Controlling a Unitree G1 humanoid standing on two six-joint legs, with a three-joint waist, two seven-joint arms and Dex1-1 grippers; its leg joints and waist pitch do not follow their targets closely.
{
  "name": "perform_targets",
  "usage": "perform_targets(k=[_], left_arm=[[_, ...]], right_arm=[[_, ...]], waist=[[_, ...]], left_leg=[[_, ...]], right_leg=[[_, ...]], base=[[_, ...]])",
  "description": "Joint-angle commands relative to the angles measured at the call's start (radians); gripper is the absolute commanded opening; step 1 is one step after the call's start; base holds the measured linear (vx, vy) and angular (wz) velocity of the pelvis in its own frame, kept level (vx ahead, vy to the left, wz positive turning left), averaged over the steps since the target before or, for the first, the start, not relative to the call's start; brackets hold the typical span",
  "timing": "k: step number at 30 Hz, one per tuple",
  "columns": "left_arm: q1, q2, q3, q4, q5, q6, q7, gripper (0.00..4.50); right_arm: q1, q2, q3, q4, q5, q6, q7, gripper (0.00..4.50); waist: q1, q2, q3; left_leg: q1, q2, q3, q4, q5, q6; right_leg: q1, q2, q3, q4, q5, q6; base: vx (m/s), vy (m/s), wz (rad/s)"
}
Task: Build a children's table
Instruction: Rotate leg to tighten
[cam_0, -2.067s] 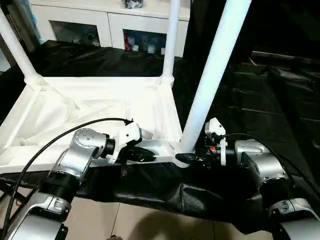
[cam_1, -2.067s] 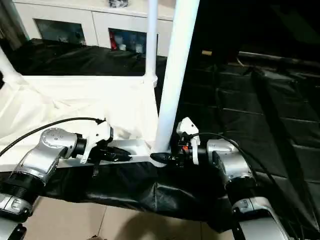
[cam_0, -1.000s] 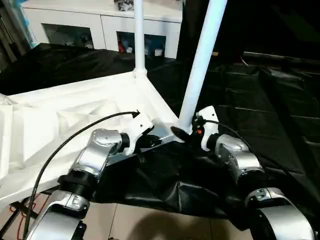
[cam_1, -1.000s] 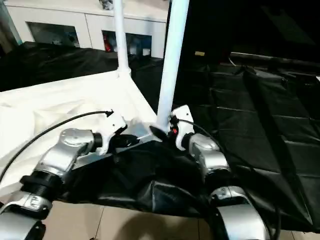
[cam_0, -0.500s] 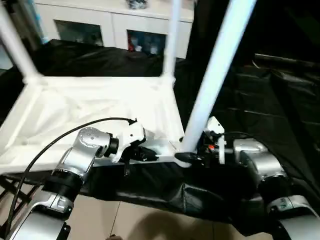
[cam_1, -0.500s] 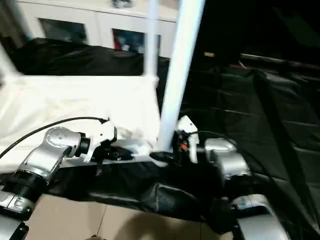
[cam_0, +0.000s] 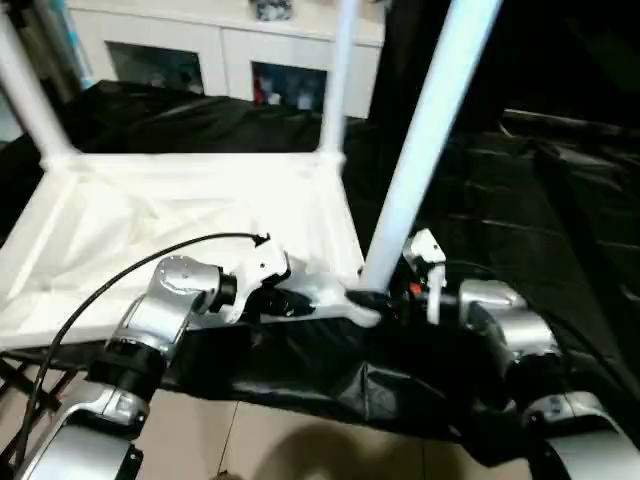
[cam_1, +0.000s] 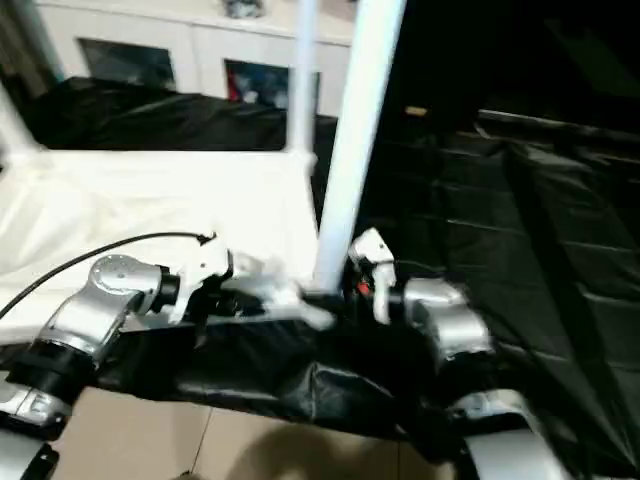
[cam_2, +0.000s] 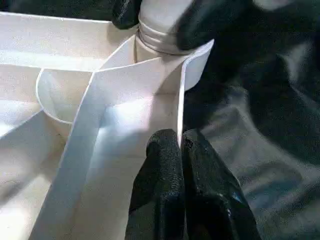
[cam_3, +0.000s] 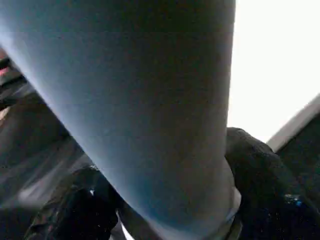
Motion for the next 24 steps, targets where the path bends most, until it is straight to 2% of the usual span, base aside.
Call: perform_targets(k=[1,4,5,6,8,10,12,14,15,16,18,21,24], left_arm=[[-0.018,-0.073,-0.002,-0.003,-0.006,0.013,0.104,0.00],[-0.025,-0.128,-0.001,0.009,0.005,0.027,0.189,0.00],[-0.032,-0.156,0.002,0.020,0.011,0.031,0.237,0.00],[-0.037,-0.176,0.001,0.026,0.014,0.034,0.265,0.00],[-0.041,-0.196,-0.002,0.028,0.018,0.036,0.291,0.00],[-0.044,-0.217,-0.008,0.025,0.020,0.039,0.304,0.00],[-0.043,-0.229,-0.015,0.021,0.027,0.035,0.303,0.00],[-0.042,-0.227,-0.018,0.018,0.029,0.030,0.294,0.00],[-0.040,-0.221,-0.018,0.015,0.030,0.025,0.284,0.00],[-0.034,-0.199,-0.021,0.012,0.026,0.009,0.251,0.00],[-0.029,-0.179,-0.024,0.010,0.022,-0.006,0.219,0.00],[-0.027,-0.147,-0.023,0.009,0.014,-0.016,0.171,0.00],[-0.030,-0.108,-0.020,0.015,0.006,-0.034,0.108,0.00]], right_arm=[[-0.019,0.081,0.035,0.091,-0.057,-0.010,-0.167,2.68],[-0.048,0.136,-0.009,0.159,-0.052,-0.005,-0.333,2.67],[-0.060,0.159,-0.025,0.185,-0.052,-0.008,-0.409,2.67],[-0.070,0.176,-0.035,0.206,-0.057,-0.013,-0.477,2.67],[-0.075,0.195,-0.032,0.218,-0.064,-0.026,-0.503,2.67],[-0.079,0.213,-0.023,0.223,-0.073,-0.052,-0.499,2.67],[-0.089,0.224,-0.031,0.236,-0.066,-0.073,-0.486,3.23],[-0.096,0.223,-0.040,0.240,-0.056,-0.079,-0.474,3.37],[-0.100,0.216,-0.043,0.239,-0.051,-0.083,-0.455,3.45],[-0.098,0.189,-0.022,0.220,-0.056,-0.092,-0.382,3.59],[-0.090,0.166,0.001,0.200,-0.061,-0.102,-0.312,3.72],[-0.056,0.123,0.038,0.138,-0.046,-0.098,-0.151,3.72],[-0.011,0.064,0.082,0.061,-0.036,-0.090,0.022,3.72]], waist=[[-0.004,-0.001,-0.051],[-0.012,-0.001,-0.049],[-0.010,0.001,-0.051],[-0.013,0.000,-0.050],[-0.012,0.002,-0.051],[-0.009,0.003,-0.054],[-0.008,0.003,-0.055],[-0.007,0.007,-0.057],[-0.005,0.008,-0.057],[-0.004,0.012,-0.058],[-0.002,0.010,-0.060],[0.001,0.011,-0.060],[0.005,0.008,-0.061]], left_leg=[[0.000,0.024,-0.010,-0.068,-0.280,-0.007],[0.002,0.023,-0.011,-0.069,-0.300,-0.012],[0.008,0.022,-0.010,-0.066,-0.311,-0.009],[0.006,0.022,-0.009,-0.067,-0.309,-0.004],[0.005,0.021,-0.008,-0.067,-0.300,-0.002],[0.001,0.021,-0.008,-0.066,-0.292,0.006],[-0.003,0.021,-0.006,-0.065,-0.276,0.019],[-0.003,0.021,-0.005,-0.064,-0.268,0.024],[-0.003,0.021,-0.004,-0.064,-0.264,0.026],[-0.002,0.021,-0.005,-0.064,-0.268,0.029],[-0.002,0.021,-0.003,-0.062,-0.263,0.037],[-0.005,0.021,-0.002,-0.061,-0.244,0.052],[-0.006,0.021,-0.002,-0.060,-0.220,0.069]], right_leg=[[0.039,-0.065,0.043,-0.087,-0.385,-0.173],[0.035,-0.065,0.043,-0.096,-0.436,-0.150],[0.032,-0.066,0.043,-0.099,-0.442,-0.148],[0.032,-0.064,0.045,-0.098,-0.428,-0.151],[0.031,-0.063,0.044,-0.098,-0.414,-0.148],[0.037,-0.063,0.044,-0.095,-0.386,-0.149],[0.039,-0.061,0.044,-0.091,-0.342,-0.159],[0.039,-0.061,0.045,-0.089,-0.315,-0.169],[0.040,-0.060,0.045,-0.087,-0.301,-0.175],[0.041,-0.060,0.045,-0.088,-0.290,-0.180],[0.043,-0.060,0.044,-0.085,-0.272,-0.185],[0.047,-0.059,0.044,-0.083,-0.238,-0.191],[0.051,-0.059,0.044,-0.079,-0.206,-0.201]], base=[[0.000,0.000,0.00],[0.000,0.000,0.00],[0.000,0.000,0.00],[0.000,0.000,0.00],[0.000,0.000,0.00],[0.000,0.000,0.00],[0.000,0.000,0.00],[0.000,0.000,0.00],[0.000,0.000,0.00],[0.000,0.000,0.00],[0.000,0.000,0.00],[0.000,0.000,0.00],[0.000,0.000,0.00]])
